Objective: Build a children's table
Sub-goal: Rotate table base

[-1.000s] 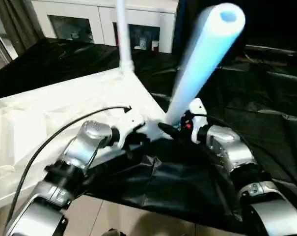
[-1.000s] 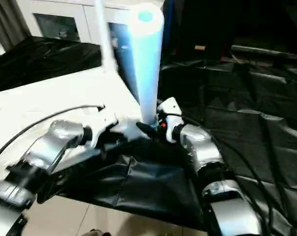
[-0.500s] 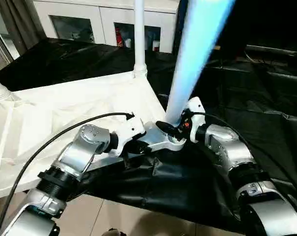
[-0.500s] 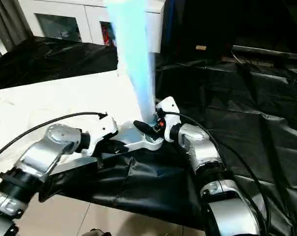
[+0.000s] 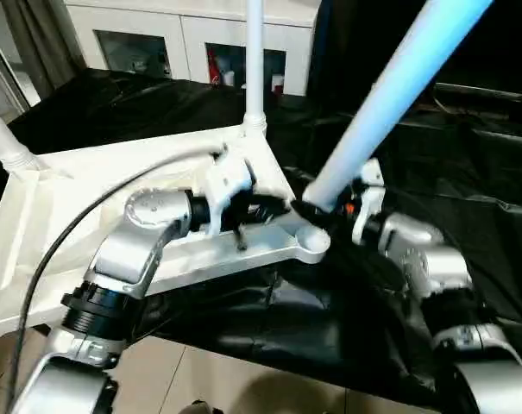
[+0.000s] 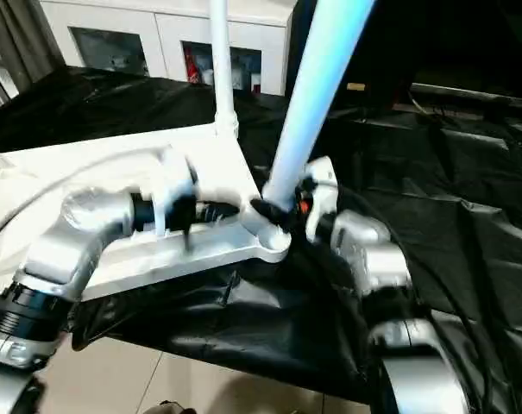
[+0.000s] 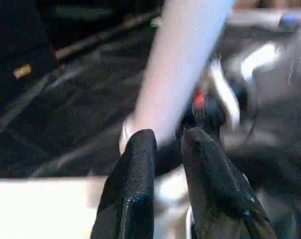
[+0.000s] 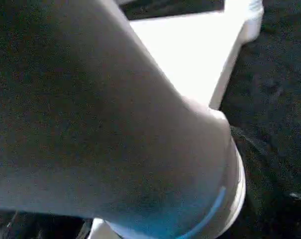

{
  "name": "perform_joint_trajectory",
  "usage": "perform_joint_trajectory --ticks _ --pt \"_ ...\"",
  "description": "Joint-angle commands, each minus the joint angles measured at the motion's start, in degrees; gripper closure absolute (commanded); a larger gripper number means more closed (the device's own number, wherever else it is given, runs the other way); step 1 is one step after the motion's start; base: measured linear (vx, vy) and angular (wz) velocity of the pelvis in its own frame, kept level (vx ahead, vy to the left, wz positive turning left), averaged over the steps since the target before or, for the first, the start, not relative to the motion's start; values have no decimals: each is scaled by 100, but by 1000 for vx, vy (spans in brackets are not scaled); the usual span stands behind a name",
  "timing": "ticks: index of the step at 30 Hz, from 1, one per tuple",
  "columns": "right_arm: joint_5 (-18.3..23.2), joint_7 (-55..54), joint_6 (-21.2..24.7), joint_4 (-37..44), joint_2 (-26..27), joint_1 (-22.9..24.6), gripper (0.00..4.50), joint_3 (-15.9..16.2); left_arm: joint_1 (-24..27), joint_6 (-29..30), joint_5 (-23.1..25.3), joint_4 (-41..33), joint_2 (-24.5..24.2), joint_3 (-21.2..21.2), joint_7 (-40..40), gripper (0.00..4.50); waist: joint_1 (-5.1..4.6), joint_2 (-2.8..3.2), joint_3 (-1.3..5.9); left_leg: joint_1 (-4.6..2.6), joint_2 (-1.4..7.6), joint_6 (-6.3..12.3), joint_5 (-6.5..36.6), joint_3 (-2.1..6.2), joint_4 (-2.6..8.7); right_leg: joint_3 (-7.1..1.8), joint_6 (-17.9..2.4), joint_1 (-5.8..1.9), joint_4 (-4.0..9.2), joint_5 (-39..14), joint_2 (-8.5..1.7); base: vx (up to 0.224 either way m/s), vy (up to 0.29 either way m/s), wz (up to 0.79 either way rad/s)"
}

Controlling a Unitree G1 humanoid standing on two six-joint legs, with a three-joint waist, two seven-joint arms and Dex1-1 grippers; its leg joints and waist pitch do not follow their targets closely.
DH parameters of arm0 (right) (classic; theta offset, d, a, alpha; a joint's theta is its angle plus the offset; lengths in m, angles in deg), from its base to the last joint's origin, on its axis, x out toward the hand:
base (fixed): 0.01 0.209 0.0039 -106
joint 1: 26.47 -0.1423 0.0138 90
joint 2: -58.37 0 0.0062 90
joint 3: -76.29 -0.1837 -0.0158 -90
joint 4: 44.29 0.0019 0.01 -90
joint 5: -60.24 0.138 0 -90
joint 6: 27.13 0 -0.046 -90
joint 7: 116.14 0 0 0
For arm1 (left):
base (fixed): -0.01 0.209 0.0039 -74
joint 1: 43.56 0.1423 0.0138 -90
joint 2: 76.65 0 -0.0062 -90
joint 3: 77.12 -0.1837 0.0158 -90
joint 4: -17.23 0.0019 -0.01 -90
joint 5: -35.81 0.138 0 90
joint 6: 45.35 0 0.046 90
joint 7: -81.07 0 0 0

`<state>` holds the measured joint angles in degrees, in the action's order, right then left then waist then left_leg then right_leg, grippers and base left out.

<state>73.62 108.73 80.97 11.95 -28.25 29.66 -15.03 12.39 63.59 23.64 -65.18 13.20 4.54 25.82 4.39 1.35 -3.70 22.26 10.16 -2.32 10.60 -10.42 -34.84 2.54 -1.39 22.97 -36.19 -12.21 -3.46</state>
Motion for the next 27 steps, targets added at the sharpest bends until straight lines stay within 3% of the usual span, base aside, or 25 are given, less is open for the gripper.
perform_joint_trajectory --ticks 1,6,9,13,19,27 --pt "26 -73 245 340 84 22 125 137 -155 134 -208 -149 156 127 137 309 -11 -36 451 -93 282 342 413 81 355 -249 -1502 -346 351 88 -444 0 0 0" --pt "6 -125 374 536 182 82 125 270 -263 158 -266 -98 463 113 387 286 -58 -33 448 -94 285 363 421 89 355 -252 -1461 -340 373 47 -441 0 0 0" --pt "5 -164 491 672 230 103 126 311 -353 151 -345 -39 701 125 555 246 -63 -18 462 -100 282 394 344 96 344 -250 -1472 -343 361 210 -438 0 0 0" --pt "11 -202 615 774 239 99 126 349 -447 171 -550 -21 931 175 617 214 -73 -44 464 -89 269 422 340 89 337 -250 -1508 -363 361 304 -440 0 0 0" --pt "-8 -207 701 837 202 108 130 374 -340 373 -798 -288 947 97 264 169 -92 -39 466 -96 282 466 284 88 329 -246 -1537 -351 353 276 -433 0 0 0" --pt "-62 -187 821 1074 168 231 130 504 -498 68 -774 -63 1145 277 599 108 -96 -42 463 -96 286 458 340 97 330 -250 -1500 -366 359 270 -435 0 0 0"
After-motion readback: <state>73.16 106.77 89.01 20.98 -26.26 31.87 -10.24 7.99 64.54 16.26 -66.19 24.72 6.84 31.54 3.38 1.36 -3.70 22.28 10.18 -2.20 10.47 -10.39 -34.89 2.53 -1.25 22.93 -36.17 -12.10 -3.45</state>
